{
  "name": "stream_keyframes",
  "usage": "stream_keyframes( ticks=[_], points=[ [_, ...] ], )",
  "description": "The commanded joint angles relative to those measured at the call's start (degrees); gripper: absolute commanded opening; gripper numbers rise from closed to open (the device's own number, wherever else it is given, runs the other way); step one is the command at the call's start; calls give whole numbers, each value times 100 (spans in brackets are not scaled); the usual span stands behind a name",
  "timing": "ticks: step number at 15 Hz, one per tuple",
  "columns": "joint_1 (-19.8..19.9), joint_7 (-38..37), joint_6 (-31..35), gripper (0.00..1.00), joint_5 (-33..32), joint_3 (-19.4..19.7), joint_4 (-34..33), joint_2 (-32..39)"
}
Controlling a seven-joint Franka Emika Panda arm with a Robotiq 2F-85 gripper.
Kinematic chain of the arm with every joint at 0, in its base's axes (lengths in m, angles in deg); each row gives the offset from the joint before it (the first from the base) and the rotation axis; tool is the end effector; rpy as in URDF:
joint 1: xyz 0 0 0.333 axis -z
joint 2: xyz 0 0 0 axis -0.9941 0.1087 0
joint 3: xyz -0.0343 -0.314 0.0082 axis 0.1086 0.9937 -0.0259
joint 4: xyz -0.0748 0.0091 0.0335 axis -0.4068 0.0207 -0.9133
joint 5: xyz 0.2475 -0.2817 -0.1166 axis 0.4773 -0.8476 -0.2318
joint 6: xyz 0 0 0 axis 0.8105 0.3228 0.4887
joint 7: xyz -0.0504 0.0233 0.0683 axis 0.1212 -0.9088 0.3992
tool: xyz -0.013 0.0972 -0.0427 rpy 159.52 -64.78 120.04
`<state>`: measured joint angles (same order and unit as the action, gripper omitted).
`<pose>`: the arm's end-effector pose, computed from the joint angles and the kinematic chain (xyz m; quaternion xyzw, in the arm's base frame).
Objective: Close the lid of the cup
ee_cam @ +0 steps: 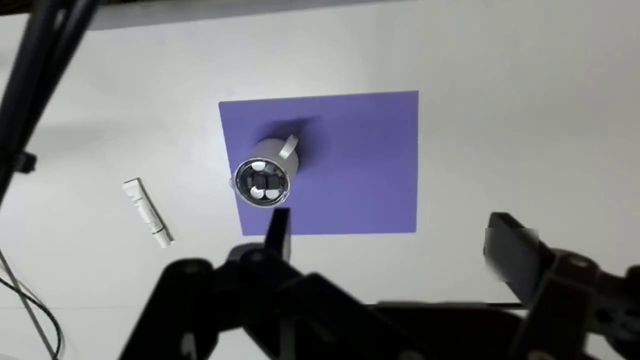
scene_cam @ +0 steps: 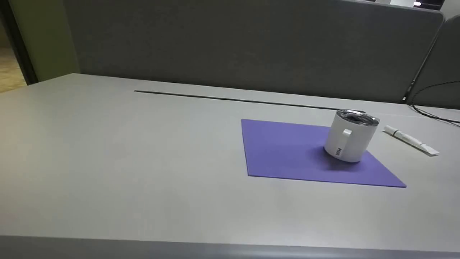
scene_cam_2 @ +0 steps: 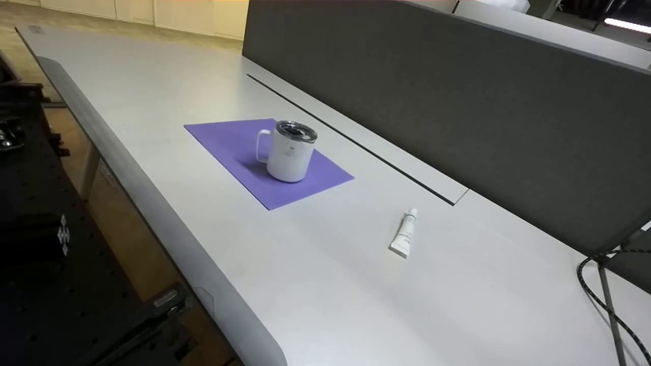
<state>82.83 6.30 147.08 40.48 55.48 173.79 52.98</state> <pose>0.3647 0.0857 0.5490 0.9964 -0.0607 0.0451 0.0373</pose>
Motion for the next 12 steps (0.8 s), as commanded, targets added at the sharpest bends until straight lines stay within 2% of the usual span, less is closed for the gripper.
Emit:
stream_keyframes(
  ticks=[1, 2, 6, 10, 12],
  points=[
    [370, -9, 1147, 69, -254, 424, 446, 293],
    [475, 20, 1447, 59, -307, 535, 501, 457],
    [767, 306, 2162, 32, -435, 928, 387, 1189],
    [762, 1028, 2262, 5, -478, 1211, 142, 1710],
    [819, 993, 2054, 0, -643, 1220, 12, 1855]
  ],
)
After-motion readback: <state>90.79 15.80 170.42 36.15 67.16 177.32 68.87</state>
